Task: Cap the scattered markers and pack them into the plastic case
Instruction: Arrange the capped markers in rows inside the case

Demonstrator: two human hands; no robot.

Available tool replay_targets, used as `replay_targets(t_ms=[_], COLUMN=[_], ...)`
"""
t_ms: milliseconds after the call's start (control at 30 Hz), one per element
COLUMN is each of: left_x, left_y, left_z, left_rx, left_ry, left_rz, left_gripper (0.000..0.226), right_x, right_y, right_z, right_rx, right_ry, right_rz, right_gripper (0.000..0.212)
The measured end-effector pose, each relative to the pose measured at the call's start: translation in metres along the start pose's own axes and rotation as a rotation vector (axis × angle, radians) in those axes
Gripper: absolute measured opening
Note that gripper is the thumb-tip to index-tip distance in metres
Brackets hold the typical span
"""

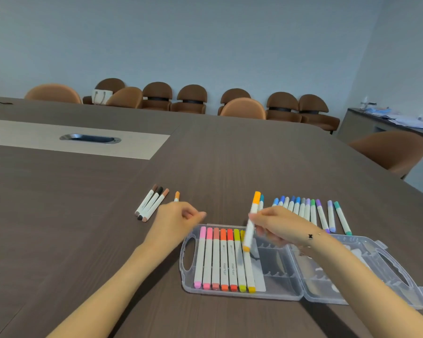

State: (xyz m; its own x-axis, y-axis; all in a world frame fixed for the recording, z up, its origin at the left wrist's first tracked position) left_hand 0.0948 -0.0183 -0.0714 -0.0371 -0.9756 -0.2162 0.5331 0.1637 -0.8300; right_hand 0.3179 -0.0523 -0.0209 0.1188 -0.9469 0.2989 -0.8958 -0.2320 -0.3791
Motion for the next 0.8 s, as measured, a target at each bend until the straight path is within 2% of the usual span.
replay_targets(t_ms=[67,133,200,333,567,800], left_x=[-0.008,-0.017,-0.023,-0.029,-0.032,-0.027], left_y=[-0.001,0.001,0.003,0.007,0.005,0.0], left_z=[-0.021,-0.038,-0.045,-0.04,-0.037,-0.035], left_rx=[-0.165,-0.246,-0.284,-0.27,-0.274,-0.364], left_ry=[-0.083,-0.154,-0.184,-0.198,-0.232,-0.251], left_rz=[0.188,0.247,0.261,0.179,0.055,-0.049], left_gripper=[0.012,0.012,0.017,0.024,0.021,0.02], right_x=[0.01,0.013,0.01,0.004,-0.003,-0.008], right_y=[-0.007,-0.004,0.002,0.002,0.004,0.002], right_z=[0.009,0.021,0.03,0.031,0.037,0.044], right_rx=[0.197,0.375,0.425,0.406,0.392,0.355], right_ry=[0.101,0.173,0.204,0.199,0.138,0.043], right_rz=[-0.086,-0.134,-0.134,-0.128,-0.117,-0.137], right_gripper=[0.035,0.035,0.036,0.035,0.037,0.026])
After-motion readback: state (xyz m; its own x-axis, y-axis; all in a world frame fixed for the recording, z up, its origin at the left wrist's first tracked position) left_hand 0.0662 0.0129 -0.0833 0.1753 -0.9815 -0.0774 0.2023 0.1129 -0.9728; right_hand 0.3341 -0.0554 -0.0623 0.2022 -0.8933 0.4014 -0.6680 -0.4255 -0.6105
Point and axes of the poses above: each hand's wrist, its own x-axis away from the middle knuckle, its own y-axis out of the palm, z = x × y, the point moved 1 cm from there along -x, towards the middle knuckle, and after that the axes turned 14 degrees about -x, right-handed, at the moved point
